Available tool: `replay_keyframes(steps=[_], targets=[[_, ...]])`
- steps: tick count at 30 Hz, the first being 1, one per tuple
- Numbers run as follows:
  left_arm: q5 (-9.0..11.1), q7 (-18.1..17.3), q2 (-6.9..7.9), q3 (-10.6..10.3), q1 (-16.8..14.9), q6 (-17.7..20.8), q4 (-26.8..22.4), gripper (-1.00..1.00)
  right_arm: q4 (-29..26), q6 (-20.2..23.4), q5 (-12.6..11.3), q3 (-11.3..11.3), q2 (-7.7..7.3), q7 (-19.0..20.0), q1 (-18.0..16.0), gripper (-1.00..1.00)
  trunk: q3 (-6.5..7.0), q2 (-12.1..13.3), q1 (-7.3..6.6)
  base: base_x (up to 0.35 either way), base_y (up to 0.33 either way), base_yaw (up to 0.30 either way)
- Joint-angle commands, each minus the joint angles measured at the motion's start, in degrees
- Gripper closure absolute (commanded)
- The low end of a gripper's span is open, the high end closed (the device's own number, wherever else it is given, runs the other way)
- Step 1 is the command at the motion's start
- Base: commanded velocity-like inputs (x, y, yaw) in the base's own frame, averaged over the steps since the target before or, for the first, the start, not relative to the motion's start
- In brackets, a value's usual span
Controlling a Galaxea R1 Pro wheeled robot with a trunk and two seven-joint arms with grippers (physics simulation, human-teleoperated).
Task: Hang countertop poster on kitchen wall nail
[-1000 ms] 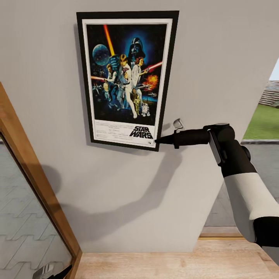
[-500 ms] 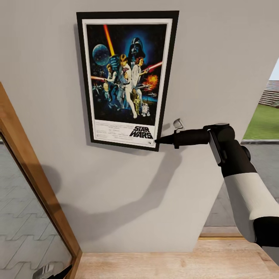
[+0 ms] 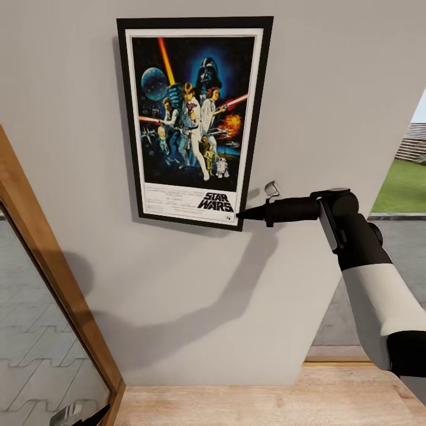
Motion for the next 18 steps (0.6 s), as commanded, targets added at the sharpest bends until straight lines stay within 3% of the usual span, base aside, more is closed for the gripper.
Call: replay_keyframes(steps=[1, 18], targets=[[0.3, -0.1, 0.03, -0.5, -0.1, -0.5, 0.1, -1.00, 0.0, 0.7, 0.0, 0.1, -0.03, 0.3, -0.1, 1.00, -0.13, -0.1, 0.03, 0.000, 0.000, 0.000], [0.3, -0.1, 0.03, -0.5, -0.1, -0.5, 0.1, -1.00, 0.0, 0.7, 0.0, 0.1, -0.03, 0.4, -0.1, 1.00, -0.13, -0.1, 0.03, 0.000, 0.000, 0.000]])
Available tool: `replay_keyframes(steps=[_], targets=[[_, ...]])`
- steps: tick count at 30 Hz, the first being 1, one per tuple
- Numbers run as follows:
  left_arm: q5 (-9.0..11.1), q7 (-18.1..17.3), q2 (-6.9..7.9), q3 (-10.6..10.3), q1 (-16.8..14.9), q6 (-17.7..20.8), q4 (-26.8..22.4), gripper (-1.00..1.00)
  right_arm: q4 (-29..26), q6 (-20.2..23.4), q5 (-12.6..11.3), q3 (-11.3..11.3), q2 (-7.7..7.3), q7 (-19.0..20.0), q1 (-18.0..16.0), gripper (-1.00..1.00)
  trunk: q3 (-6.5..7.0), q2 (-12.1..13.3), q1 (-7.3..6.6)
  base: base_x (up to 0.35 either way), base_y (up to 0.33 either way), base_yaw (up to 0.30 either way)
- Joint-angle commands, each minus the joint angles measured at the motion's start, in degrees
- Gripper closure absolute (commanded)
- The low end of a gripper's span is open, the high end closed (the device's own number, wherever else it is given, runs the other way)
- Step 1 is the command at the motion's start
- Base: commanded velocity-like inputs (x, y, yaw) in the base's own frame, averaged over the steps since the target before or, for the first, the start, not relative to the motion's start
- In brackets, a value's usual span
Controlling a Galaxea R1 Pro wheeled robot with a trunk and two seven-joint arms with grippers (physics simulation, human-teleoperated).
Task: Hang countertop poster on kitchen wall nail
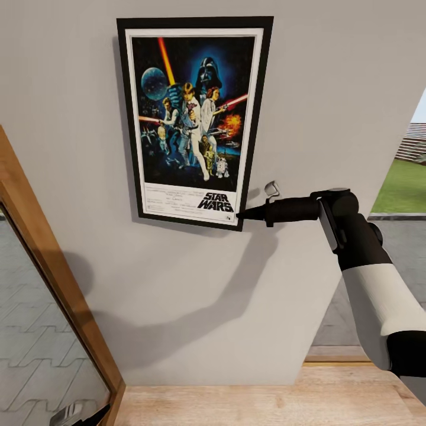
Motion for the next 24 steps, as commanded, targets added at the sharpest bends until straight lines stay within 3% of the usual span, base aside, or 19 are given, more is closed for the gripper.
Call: replay_keyframes(steps=[1, 24], targets=[[0.3, -0.1, 0.03, -0.5, -0.1, -0.5, 0.1, -1.00, 0.0, 0.7, 0.0, 0.1, -0.03, 0.3, -0.1, 1.00, -0.13, -0.1, 0.03, 0.000, 0.000, 0.000], [0.3, -0.1, 0.03, -0.5, -0.1, -0.4, 0.1, -1.00, 0.0, 0.7, 0.0, 0.1, -0.03, 0.3, -0.1, 1.00, -0.13, -0.1, 0.03, 0.019, 0.000, 0.000]])
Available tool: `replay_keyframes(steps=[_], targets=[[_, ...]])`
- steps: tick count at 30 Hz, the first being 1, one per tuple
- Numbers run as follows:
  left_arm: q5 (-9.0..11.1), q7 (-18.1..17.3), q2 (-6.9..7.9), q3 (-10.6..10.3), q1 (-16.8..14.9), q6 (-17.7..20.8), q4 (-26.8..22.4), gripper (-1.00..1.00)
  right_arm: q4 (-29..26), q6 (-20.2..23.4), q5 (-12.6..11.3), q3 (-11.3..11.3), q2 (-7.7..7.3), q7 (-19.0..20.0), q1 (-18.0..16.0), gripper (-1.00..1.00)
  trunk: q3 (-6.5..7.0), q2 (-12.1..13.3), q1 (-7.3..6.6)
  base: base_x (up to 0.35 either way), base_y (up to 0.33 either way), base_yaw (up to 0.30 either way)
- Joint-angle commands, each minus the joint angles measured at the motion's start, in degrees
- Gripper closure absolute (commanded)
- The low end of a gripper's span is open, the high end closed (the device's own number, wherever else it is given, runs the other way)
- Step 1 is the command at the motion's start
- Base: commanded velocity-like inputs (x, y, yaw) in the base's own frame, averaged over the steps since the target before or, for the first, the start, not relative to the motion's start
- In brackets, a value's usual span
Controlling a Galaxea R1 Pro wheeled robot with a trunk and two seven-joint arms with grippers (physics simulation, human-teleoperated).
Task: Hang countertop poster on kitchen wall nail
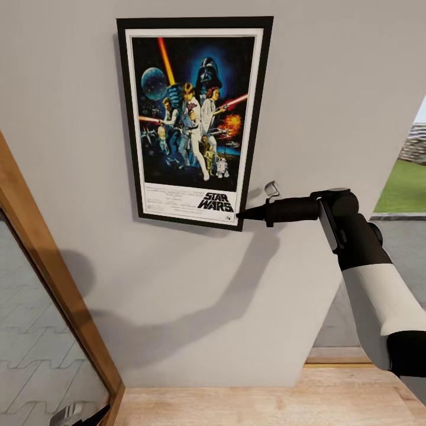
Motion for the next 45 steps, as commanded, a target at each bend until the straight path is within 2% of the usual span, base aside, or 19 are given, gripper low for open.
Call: replay_keyframes(steps=[1, 35, 45], targets=[[0.3, -0.1, 0.03, -0.5, -0.1, -0.5, 0.1, -1.00, 0.0, 0.7, 0.0, 0.1, -0.03, 0.3, -0.1, 1.00, -0.13, -0.1, 0.03, 0.003, 0.000, 0.000], [0.3, -0.2, -0.05, -0.4, -0.1, -0.6, 0.1, -1.00, -0.1, 0.6, -0.5, 0.0, -0.01, 0.3, -0.1, 1.00, -0.13, -0.1, 0.03, 0.000, 0.000, 0.000], [0.2, -0.2, 0.45, -0.4, -0.1, -0.5, 0.1, -1.00, -0.1, 0.6, -0.5, 0.0, -0.03, 0.3, -0.1, 1.00, -0.13, -0.1, 0.03, 0.074, 0.000, 0.000]])
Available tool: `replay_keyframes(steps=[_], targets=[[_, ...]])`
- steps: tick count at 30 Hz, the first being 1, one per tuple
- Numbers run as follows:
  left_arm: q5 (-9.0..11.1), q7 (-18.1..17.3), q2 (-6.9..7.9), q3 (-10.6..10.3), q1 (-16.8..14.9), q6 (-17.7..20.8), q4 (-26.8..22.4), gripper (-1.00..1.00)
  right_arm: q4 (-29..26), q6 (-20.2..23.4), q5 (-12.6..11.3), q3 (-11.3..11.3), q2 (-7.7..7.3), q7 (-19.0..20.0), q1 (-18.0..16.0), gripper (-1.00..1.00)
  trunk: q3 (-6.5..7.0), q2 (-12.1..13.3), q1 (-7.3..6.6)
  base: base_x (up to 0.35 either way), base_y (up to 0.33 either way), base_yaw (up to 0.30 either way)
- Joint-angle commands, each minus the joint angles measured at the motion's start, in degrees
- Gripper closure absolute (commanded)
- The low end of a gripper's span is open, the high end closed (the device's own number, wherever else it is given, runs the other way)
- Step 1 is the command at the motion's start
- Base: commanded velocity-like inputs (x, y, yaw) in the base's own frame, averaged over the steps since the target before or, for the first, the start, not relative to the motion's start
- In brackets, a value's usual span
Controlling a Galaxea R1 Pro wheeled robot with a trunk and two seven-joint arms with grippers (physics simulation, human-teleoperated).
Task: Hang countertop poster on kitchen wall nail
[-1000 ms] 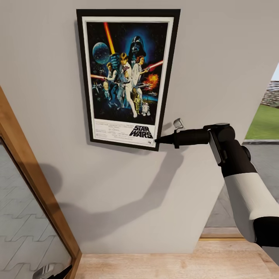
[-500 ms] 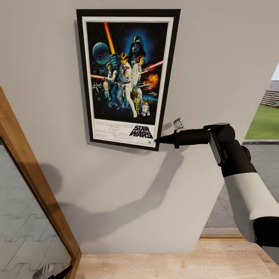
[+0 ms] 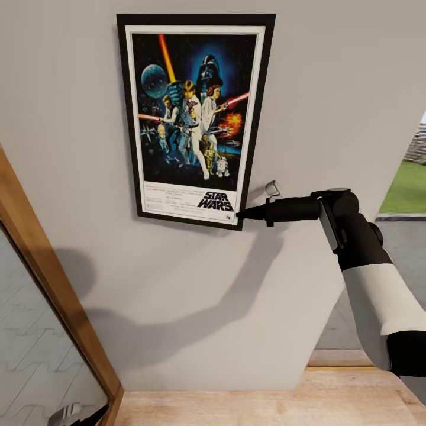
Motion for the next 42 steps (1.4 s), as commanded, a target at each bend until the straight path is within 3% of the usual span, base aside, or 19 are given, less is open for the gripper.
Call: replay_keyframes(steps=[1, 2, 5, 11, 26, 27, 31, 35, 36, 37, 39, 40, 41, 42], targets=[[0.3, -0.1, 0.03, -0.5, -0.1, -0.5, 0.0, -1.00, 0.0, 0.7, 0.0, 0.1, -0.03, 0.3, -0.1, 1.00, -0.12, -0.1, 0.05, 0.119, 0.000, 0.000], [0.3, -0.1, 0.06, -0.5, -0.1, -0.5, 0.1, -1.00, 0.0, 0.7, 0.0, 0.1, -0.03, 0.3, -0.1, -1.00, -0.12, -0.1, 0.05, 0.061, 0.000, 0.000], [0.3, -0.1, 0.11, -0.5, -0.1, -0.5, 0.1, -1.00, 0.0, 0.7, -0.2, 0.0, -0.02, 0.3, -0.1, -1.00, -0.12, -0.1, 0.05, 0.020, 0.000, 0.000], [0.3, -0.1, 0.12, -0.5, -0.1, -0.5, 0.1, -1.00, 0.1, 0.8, -2.8, 0.0, -0.03, 0.2, -0.1, -1.00, -0.12, -0.1, 0.05, 0.006, 0.000, 0.000], [0.3, -0.1, 0.13, -0.5, -0.1, -0.5, 0.0, -1.00, 0.0, 0.6, -3.8, 0.0, -0.08, 0.3, 0.0, -1.00, -0.12, -0.1, 0.05, -0.015, 0.000, 0.000], [0.2, -0.1, 0.13, -0.5, -0.1, -0.5, 0.0, -1.00, -0.3, 0.5, -3.8, 0.0, -0.12, 0.3, 1.1, -1.00, -0.12, -0.1, 0.05, -0.175, 0.000, 0.000], [0.2, -0.1, 0.06, -0.5, -0.1, -0.5, 0.0, -1.00, -5.9, 0.4, -3.7, 0.0, -0.23, 0.3, 7.6, -1.00, -0.12, -0.1, 0.05, -0.082, 0.000, 0.000], [0.2, -0.1, 0.06, -0.5, -0.1, -0.5, 0.0, -1.00, -7.3, 0.2, -3.8, -0.1, -0.30, 0.4, 12.0, -1.00, -0.12, -0.1, 0.05, -0.240, 0.000, 0.000], [0.0, -0.1, 0.05, -0.7, -0.1, -0.5, 0.0, -1.00, -11.0, -5.2, -3.6, -2.6, -0.27, 0.0, 28.4, -1.00, -0.05, -0.1, 0.05, -0.013, 0.000, 0.000], [0.0, -0.1, 0.05, -0.7, -0.1, -0.5, 0.0, -1.00, -11.0, -6.6, -3.6, -3.4, -0.22, -0.1, 31.6, -1.00, 0.03, -0.1, 0.05, -0.008, 0.000, 0.000], [-0.1, 0.0, 0.00, -1.0, -0.1, -0.4, -0.1, -1.00, -9.8, -14.2, -3.4, -4.6, -0.13, -3.4, 40.0, -1.00, 0.20, -0.1, 0.05, -0.003, 0.000, 0.000], [-0.1, 0.0, 0.00, -1.0, -0.1, -0.4, -0.1, -1.00, -9.8, -14.2, -3.4, -4.6, -0.13, -3.4, 40.0, -1.00, 0.29, -0.1, 0.05, -0.003, 0.000, 0.000], [-0.1, 0.0, -0.10, -1.2, -0.1, -0.4, -0.1, -1.00, -2.1, -23.7, -3.3, -5.0, -0.12, -10.0, 48.8, -1.00, 0.39, -0.1, 0.05, 0.000, 0.000, 0.000], [-0.1, 0.0, -0.11, -1.2, -0.1, -0.4, -0.1, -1.00, -0.2, -24.8, -3.3, -5.0, -0.14, -10.6, 49.5, -1.00, 0.48, -0.1, 0.05, 0.000, 0.000, 0.000]])
